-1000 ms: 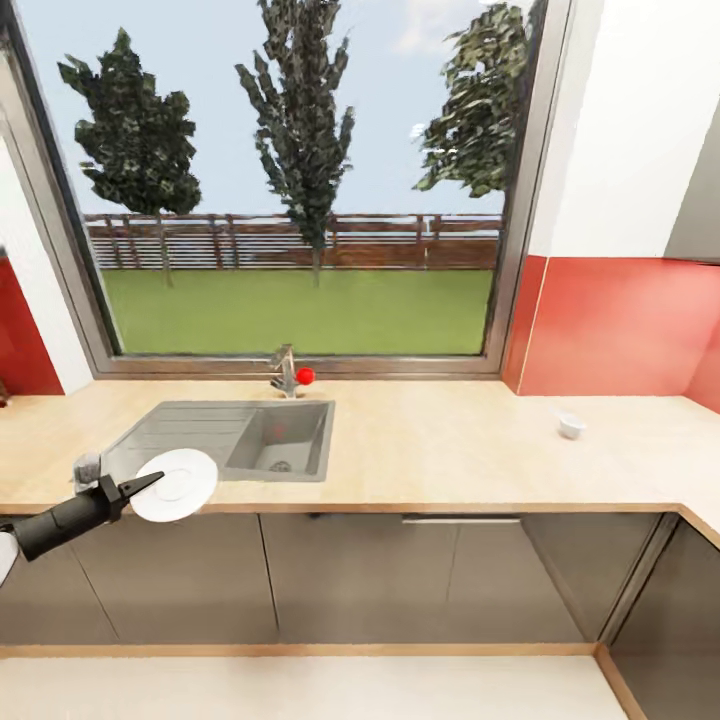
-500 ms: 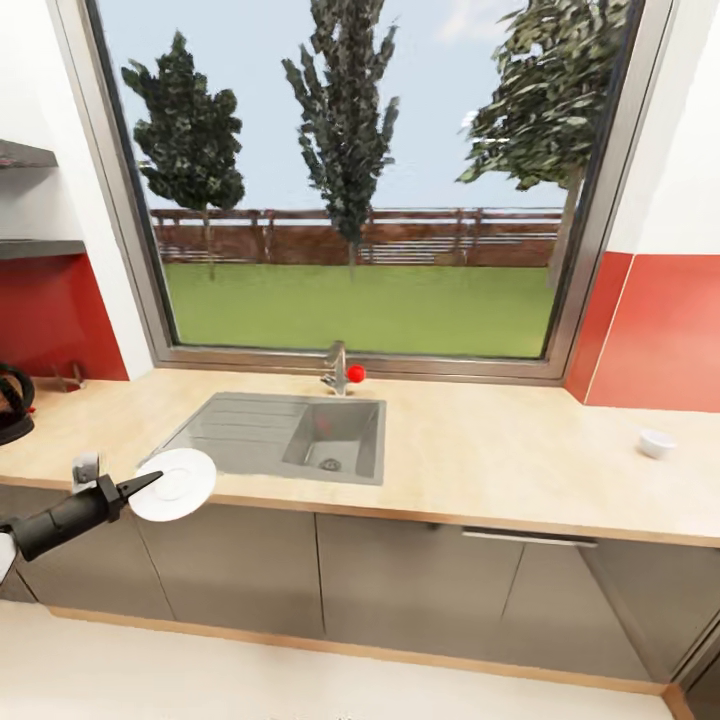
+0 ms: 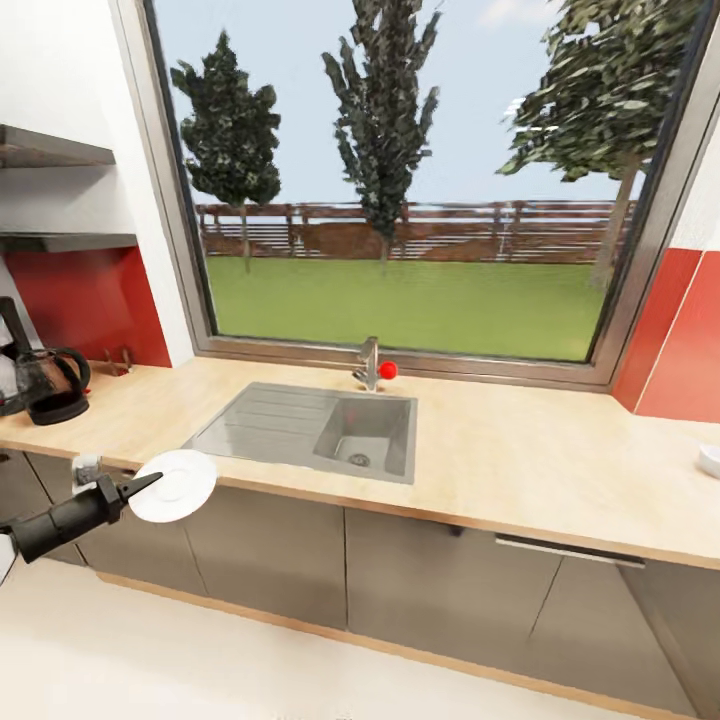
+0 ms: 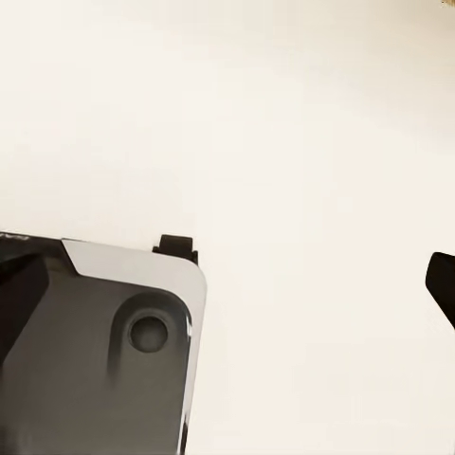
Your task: Set up a coffee station on the kitchen countertop: keep the coffee maker on the countertop, move the bottle of coffee from the kitchen shelf to the counter next to the coffee maker, place a paper coffee filter on top of the coffee maker, put the saucer next to the coffee maker with the coffee cup on the saucer, and place the electric kettle next to the coffee maker.
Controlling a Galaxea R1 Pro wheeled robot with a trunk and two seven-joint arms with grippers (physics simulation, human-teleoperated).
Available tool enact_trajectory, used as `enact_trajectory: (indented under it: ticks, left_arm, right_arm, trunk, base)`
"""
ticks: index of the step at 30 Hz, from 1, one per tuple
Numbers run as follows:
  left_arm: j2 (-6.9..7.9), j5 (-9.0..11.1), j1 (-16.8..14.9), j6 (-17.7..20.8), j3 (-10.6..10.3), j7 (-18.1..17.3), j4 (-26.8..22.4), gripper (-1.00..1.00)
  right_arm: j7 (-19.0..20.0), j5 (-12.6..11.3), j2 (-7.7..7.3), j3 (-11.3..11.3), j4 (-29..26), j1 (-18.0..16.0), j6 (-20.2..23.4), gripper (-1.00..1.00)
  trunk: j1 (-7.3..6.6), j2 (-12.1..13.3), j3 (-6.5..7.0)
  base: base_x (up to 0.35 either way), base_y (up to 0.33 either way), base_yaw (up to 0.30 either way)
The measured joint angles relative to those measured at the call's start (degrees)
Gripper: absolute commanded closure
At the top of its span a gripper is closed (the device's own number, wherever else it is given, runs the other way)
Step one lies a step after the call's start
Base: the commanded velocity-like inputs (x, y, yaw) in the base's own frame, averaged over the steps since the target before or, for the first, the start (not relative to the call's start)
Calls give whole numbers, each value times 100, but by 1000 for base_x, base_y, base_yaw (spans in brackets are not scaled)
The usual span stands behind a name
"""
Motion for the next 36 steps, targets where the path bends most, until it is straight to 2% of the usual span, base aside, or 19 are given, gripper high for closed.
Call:
enact_trajectory:
  ticks: [6,15,26,31,36]
  left_arm:
    - [0,-4,114,-1,0,0,15,100]
    - [0,-3,187,0,9,0,15,100]
    - [-1,-1,187,1,9,1,15,100]
    - [2,-3,187,0,9,1,15,100]
    - [2,-2,187,1,9,1,15,100]
  right_arm:
    - [-7,0,0,0,0,1,0,-100]
    - [-22,0,0,6,-3,2,0,-100]
    - [-5,10,22,14,-4,3,7,-100]
    - [22,20,140,16,0,7,15,-100]
    - [24,21,155,16,0,41,16,-100]
  trunk:
    - [-2,0,-35]
    - [-2,-1,-89]
    - [-2,0,-102]
    - [0,1,-102]
    - [0,0,-102]
  base:
    - [113,47,221]
    - [237,204,215]
    - [157,278,23]
    - [94,292,0]
    - [9,303,0]
